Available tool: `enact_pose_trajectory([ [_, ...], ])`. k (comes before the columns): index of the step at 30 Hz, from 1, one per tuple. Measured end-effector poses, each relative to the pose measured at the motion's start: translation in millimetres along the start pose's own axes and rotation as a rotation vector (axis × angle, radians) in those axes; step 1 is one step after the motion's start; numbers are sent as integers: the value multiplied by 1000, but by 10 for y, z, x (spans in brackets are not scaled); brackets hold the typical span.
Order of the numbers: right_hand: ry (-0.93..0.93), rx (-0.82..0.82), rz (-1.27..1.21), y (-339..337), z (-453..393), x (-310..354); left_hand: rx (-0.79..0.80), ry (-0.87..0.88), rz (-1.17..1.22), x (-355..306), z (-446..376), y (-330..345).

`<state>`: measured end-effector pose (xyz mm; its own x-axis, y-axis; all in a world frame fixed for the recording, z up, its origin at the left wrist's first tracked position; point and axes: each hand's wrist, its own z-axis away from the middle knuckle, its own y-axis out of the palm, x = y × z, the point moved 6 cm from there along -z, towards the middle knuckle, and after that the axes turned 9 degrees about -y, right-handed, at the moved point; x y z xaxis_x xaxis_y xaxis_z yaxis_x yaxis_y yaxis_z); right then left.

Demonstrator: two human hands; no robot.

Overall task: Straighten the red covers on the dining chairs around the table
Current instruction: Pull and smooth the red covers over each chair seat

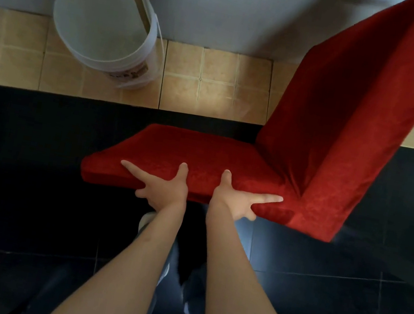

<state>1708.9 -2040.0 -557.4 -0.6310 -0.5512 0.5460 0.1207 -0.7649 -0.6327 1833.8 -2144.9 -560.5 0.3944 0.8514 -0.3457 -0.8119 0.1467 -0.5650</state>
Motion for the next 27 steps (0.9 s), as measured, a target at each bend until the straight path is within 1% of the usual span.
enact_pose_trajectory([
  [4, -5, 6, 1, 64, -73, 197, -37, 25, -5, -158, 32, 87],
  [13, -28, 77, 40, 192, -202, 557, -71, -1, -44, -469, 137, 223],
  [15, -17, 72, 62, 208, -215, 602, -78, -1, -54, -497, 148, 236],
  [23, 26, 91, 108, 182, -194, 657, -42, -26, -84, -526, 163, 205],
  [27, 93, 87, 144, 162, -185, 738, 1, -46, -75, -527, 153, 143],
])
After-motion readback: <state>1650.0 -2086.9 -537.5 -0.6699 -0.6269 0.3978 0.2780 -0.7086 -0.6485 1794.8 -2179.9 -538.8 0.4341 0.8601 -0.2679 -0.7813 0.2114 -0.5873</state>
